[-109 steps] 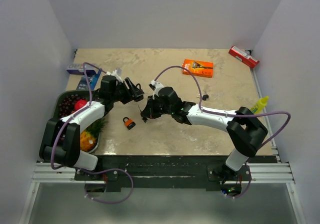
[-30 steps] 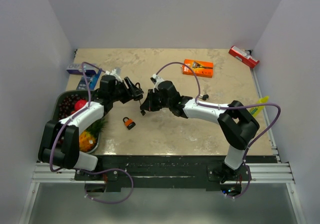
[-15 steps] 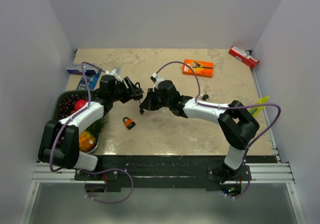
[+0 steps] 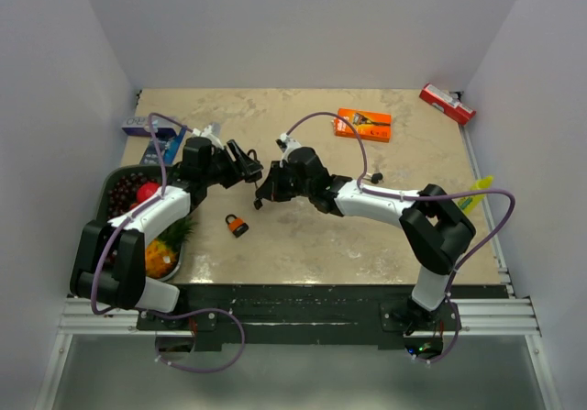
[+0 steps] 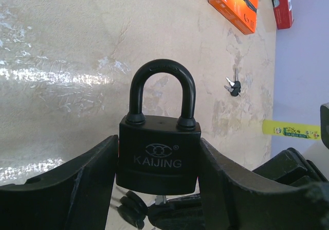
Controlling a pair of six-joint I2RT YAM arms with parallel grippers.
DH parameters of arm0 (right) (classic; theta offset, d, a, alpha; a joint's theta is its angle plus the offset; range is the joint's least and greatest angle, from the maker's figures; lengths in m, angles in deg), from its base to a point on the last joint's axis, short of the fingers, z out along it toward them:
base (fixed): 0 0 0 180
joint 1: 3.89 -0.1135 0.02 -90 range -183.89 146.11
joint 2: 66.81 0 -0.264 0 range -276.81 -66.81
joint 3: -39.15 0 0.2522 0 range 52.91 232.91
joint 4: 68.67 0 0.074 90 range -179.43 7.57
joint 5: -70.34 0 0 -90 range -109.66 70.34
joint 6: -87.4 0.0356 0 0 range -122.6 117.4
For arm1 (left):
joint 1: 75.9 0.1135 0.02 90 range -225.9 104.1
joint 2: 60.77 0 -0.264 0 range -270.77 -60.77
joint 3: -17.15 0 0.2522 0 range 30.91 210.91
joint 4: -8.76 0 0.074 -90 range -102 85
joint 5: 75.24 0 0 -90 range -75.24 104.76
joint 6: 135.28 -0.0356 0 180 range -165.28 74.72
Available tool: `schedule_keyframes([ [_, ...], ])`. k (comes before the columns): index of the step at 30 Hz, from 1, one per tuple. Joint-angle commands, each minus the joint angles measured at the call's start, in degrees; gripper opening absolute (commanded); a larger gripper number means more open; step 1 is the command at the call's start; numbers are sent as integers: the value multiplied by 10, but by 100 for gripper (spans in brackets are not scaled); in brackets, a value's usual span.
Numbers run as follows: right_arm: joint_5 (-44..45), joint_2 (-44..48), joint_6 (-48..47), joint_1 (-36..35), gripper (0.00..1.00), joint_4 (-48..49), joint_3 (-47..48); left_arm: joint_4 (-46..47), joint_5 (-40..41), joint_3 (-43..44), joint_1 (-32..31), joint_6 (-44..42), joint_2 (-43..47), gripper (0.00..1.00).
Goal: Unlock with the key
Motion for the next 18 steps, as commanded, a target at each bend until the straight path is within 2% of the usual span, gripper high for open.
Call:
schedule_keyframes([
  [1,60,6,13,6,0,34,38,33,-9,17,2,0,20,0],
  [18,99,-5,-6,6,0,35,62,34,-5,16,-2,-2,17,0],
])
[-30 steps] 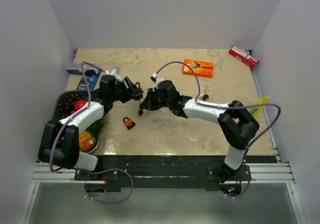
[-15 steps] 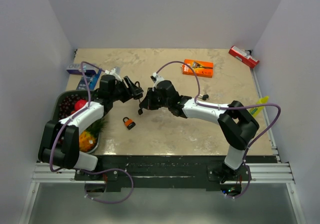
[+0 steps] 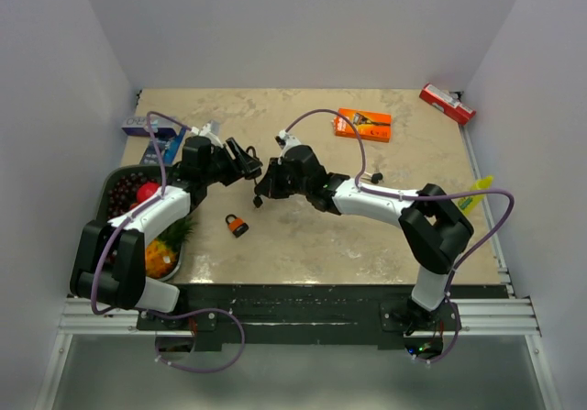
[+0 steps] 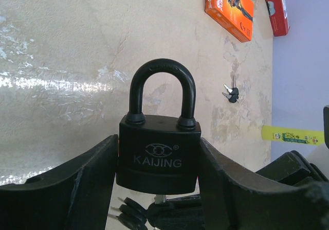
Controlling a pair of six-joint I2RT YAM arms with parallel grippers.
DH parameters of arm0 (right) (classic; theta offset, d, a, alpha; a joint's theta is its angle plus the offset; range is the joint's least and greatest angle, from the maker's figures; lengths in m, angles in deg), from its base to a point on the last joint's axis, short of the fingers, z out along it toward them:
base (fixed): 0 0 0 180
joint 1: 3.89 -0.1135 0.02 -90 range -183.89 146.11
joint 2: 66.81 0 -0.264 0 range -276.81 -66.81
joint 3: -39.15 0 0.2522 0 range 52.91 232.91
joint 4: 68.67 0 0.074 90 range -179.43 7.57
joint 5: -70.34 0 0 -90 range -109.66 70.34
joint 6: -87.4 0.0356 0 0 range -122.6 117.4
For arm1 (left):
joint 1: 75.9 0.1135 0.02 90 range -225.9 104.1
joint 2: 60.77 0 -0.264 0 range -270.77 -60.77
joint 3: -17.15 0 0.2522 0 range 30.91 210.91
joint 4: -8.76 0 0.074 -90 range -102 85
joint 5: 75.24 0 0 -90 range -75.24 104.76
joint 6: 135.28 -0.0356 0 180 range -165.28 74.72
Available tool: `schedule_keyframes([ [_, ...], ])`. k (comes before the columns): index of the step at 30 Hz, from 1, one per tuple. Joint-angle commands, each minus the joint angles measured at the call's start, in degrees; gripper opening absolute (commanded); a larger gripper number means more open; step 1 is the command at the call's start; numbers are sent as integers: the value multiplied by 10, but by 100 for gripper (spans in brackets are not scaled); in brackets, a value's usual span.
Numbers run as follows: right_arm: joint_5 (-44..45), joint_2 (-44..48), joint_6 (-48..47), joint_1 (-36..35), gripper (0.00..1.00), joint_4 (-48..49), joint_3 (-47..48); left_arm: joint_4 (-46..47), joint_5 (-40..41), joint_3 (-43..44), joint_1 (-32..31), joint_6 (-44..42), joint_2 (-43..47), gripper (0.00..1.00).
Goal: Unlock with the key
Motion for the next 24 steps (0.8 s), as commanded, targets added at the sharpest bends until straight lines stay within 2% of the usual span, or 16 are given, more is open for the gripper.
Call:
schedule_keyframes([
  [1,63,-1,-12,11,0,48,41,17,-15,16,-2,-2,18,0],
  [24,136,19,-43,11,0,74,12,18,-13,16,-28,-5,-2,0],
])
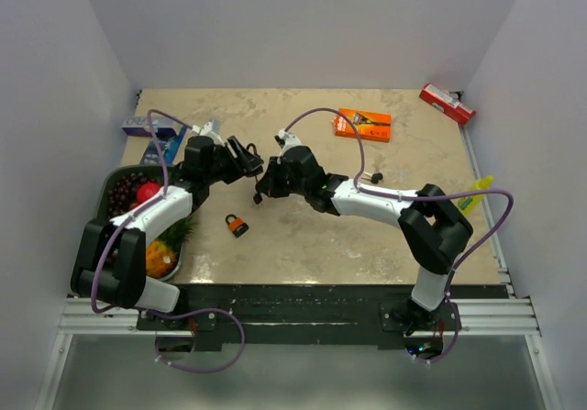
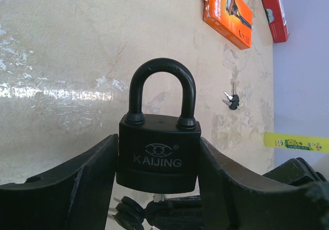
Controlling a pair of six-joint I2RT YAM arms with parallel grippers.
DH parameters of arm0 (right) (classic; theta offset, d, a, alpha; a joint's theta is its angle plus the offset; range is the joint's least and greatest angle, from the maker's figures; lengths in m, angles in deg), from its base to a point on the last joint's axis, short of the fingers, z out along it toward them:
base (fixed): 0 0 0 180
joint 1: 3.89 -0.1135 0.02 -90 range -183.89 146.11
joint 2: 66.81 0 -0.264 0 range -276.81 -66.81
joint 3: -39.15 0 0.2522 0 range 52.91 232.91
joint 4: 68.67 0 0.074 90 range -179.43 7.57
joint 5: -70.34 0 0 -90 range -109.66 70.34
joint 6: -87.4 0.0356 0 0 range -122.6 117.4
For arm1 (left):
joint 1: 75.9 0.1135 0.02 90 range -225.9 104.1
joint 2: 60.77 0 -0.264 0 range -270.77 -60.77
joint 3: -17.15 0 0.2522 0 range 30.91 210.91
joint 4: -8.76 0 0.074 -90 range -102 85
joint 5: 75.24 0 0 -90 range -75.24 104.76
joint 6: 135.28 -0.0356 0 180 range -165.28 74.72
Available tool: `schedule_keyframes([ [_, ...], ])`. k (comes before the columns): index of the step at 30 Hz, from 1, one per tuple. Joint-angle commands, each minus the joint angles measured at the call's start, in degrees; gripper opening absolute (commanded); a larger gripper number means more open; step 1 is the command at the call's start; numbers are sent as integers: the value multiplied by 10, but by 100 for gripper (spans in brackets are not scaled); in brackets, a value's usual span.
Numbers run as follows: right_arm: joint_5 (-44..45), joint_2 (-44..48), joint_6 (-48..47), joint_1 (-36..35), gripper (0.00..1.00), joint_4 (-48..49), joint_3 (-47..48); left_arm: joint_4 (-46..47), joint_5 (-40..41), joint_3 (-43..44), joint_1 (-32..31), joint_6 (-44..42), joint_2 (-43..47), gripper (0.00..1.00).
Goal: Unlock with the key
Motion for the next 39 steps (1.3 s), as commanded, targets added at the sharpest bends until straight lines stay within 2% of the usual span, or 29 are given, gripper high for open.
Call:
schedule_keyframes([
  [1,96,21,-20,17,0,70,9,-3,-34,17,-17,-5,2,0],
  [39,95,59,-15,59,0,109,-24,3,-42,23,-65,-20,-17,0],
])
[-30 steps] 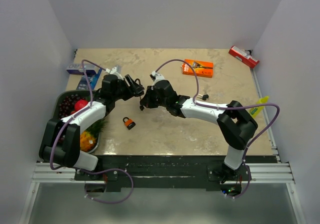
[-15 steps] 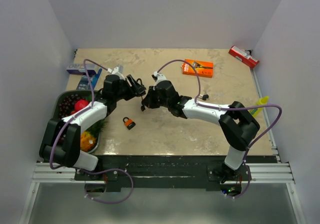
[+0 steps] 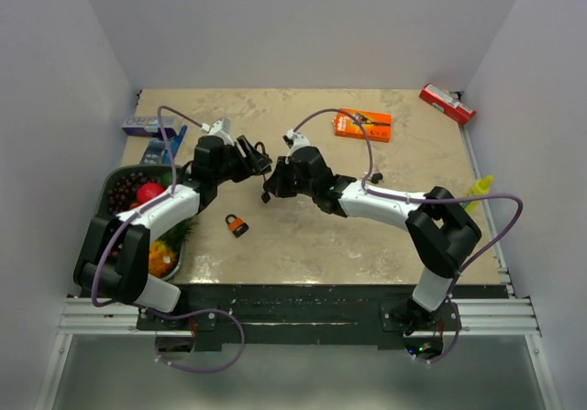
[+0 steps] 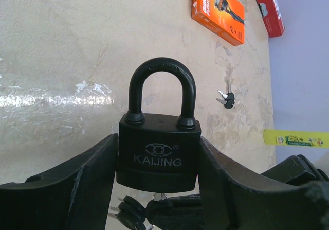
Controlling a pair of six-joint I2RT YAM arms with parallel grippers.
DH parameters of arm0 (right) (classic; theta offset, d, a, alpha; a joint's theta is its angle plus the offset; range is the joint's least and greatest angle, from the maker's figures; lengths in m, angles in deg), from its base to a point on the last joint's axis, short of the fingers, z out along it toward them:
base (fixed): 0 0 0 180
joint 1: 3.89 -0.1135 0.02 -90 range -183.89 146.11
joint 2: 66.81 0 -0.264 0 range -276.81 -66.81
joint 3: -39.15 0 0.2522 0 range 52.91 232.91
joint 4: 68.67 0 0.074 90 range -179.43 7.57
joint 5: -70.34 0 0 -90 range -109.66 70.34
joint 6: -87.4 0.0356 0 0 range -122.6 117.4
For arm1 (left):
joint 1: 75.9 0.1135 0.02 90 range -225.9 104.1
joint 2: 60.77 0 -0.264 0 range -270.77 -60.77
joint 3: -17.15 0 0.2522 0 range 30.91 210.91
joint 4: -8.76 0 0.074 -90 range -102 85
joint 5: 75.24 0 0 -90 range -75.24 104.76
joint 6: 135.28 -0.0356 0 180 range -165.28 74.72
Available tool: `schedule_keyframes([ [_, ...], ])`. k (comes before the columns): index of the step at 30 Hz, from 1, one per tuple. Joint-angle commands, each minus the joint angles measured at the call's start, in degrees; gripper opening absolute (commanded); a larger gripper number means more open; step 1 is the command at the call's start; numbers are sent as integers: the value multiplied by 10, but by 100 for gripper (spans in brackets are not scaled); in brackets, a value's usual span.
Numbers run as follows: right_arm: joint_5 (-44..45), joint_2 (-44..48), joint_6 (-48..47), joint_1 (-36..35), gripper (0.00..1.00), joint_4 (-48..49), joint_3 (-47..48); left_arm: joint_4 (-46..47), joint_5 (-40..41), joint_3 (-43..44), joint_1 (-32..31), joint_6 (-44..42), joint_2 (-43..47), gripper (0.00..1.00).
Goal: Unlock with the key
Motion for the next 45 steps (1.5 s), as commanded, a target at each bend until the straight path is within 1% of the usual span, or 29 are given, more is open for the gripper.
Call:
schedule_keyframes([
  [1,85,33,-5,46,0,103,10,-20,-67,13,-27,-17,2,0],
  [32,90,48,-4,77,0,119,17,-31,-59,19,-60,-24,-18,0],
  [40,89,46,-9,78,0,150,17,-32,-61,20,-64,-25,-19,0],
  [45,102,43,-18,79,0,122,36,-41,-50,26,-66,-34,-21,0],
])
